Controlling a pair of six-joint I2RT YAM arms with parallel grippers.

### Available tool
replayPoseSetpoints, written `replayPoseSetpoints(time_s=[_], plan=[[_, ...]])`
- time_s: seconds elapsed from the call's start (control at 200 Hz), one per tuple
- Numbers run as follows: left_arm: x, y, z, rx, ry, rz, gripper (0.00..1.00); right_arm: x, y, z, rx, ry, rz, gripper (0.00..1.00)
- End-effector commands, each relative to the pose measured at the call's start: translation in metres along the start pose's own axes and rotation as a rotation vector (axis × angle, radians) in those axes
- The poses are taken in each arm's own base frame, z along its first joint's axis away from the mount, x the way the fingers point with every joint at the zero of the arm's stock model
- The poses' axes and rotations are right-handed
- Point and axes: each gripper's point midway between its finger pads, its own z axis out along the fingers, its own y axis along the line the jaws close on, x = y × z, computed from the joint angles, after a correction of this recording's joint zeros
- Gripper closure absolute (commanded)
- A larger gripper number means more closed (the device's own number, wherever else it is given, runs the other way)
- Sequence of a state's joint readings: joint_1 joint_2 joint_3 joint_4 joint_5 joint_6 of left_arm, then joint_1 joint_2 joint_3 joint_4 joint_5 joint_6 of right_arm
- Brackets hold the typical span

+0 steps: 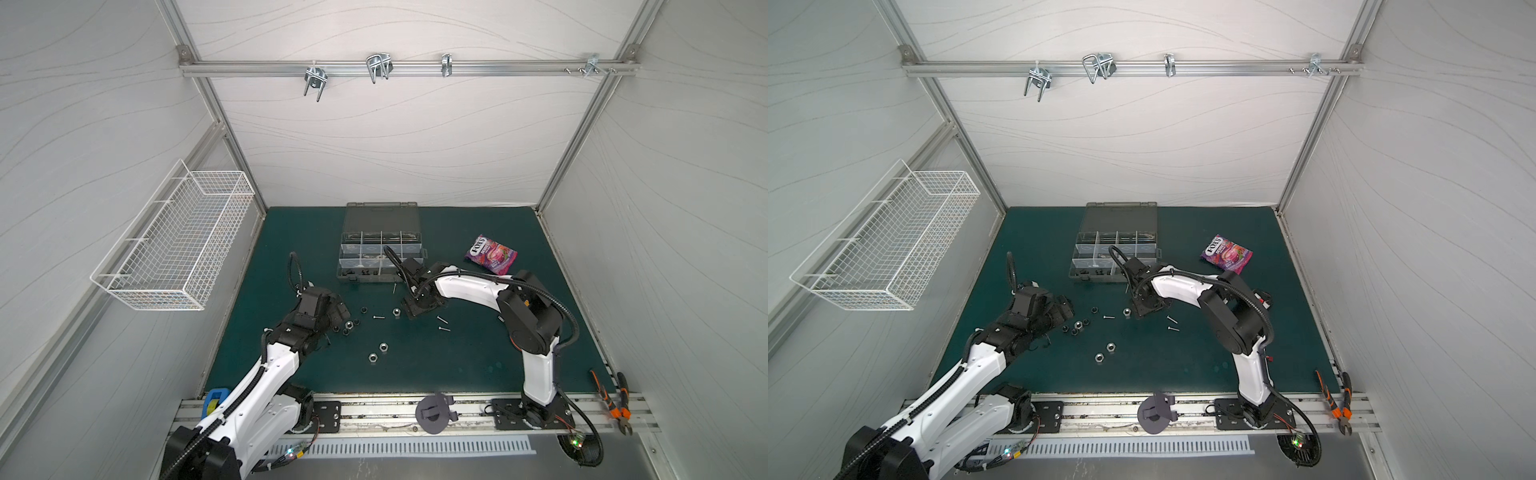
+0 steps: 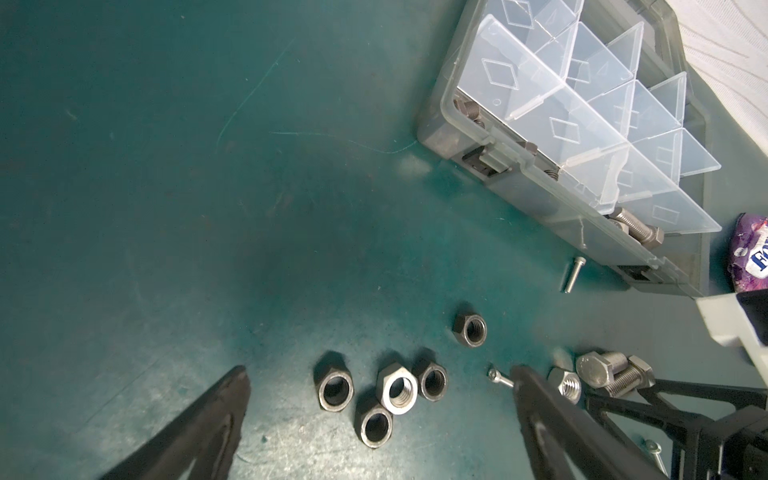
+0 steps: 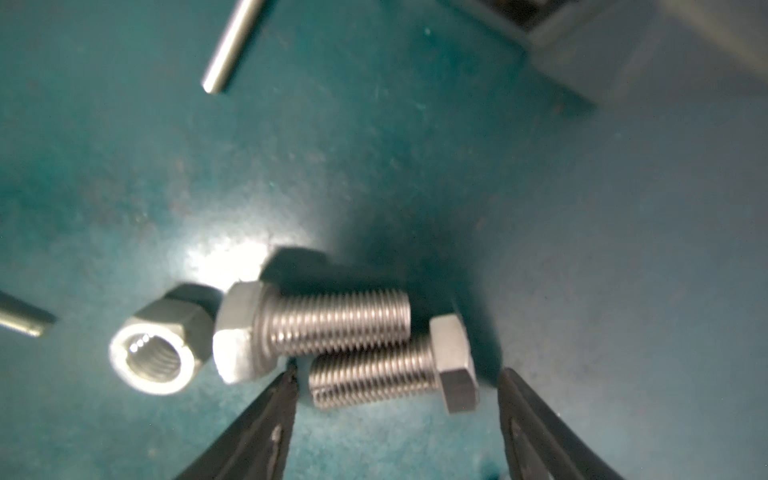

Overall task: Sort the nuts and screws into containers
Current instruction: 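Lower the right gripper onto a silver hex bolt and close it, then lift the silver bolt with the right gripper over the organizer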

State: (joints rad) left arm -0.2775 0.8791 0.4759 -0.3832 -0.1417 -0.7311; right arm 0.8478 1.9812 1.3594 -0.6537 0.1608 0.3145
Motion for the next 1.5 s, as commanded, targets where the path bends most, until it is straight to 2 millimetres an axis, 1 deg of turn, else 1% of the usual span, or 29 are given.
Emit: replayPoseSetpoints(time_s=[0.0,0.135,0.39,0.55,0.66,0.77,0.905,1.065,1.255,1.37,1.49], plan=[[-0.016,-0.012,-0.006,0.034,-0.044,-0.019,0.01,0.002,-0.009,0.011,0.025,0.028,0.001,0.27],[-0.016,-0.011,-0.007,0.033,-0.050,-0.020,0.01,0.004,-0.009,0.011,0.022,0.029,0.002,0.32],[-0.016,-0.011,-0.006,0.030,-0.047,-0.020,0.01,0.008,-0.011,0.009,0.023,0.033,0.002,0.48],[-0.015,-0.010,-0.005,0.025,-0.044,-0.018,0.01,0.008,-0.012,0.007,0.025,0.028,0.002,0.56],[-0.015,-0.008,-0.005,0.022,-0.046,-0.018,0.01,0.007,-0.013,0.003,0.028,0.018,0.007,0.60],[-0.014,-0.008,-0.006,0.022,-0.047,-0.018,0.01,0.007,-0.016,-0.002,0.037,0.008,0.016,0.67],[-0.013,-0.008,-0.005,0.021,-0.043,-0.016,0.01,0.004,-0.018,-0.015,0.039,-0.016,0.032,0.70],[-0.013,-0.008,-0.005,0.021,-0.042,-0.017,0.01,-0.007,-0.018,-0.038,0.029,-0.073,0.050,0.70],[-0.012,-0.008,-0.003,0.024,-0.040,-0.018,0.01,-0.027,-0.013,-0.063,0.004,-0.146,0.064,0.71],[-0.011,-0.008,-0.002,0.024,-0.035,-0.018,0.01,-0.042,-0.008,-0.073,-0.007,-0.178,0.066,0.71],[-0.010,-0.008,-0.002,0.026,-0.035,-0.017,0.01,-0.057,-0.003,-0.077,-0.016,-0.205,0.063,0.71]])
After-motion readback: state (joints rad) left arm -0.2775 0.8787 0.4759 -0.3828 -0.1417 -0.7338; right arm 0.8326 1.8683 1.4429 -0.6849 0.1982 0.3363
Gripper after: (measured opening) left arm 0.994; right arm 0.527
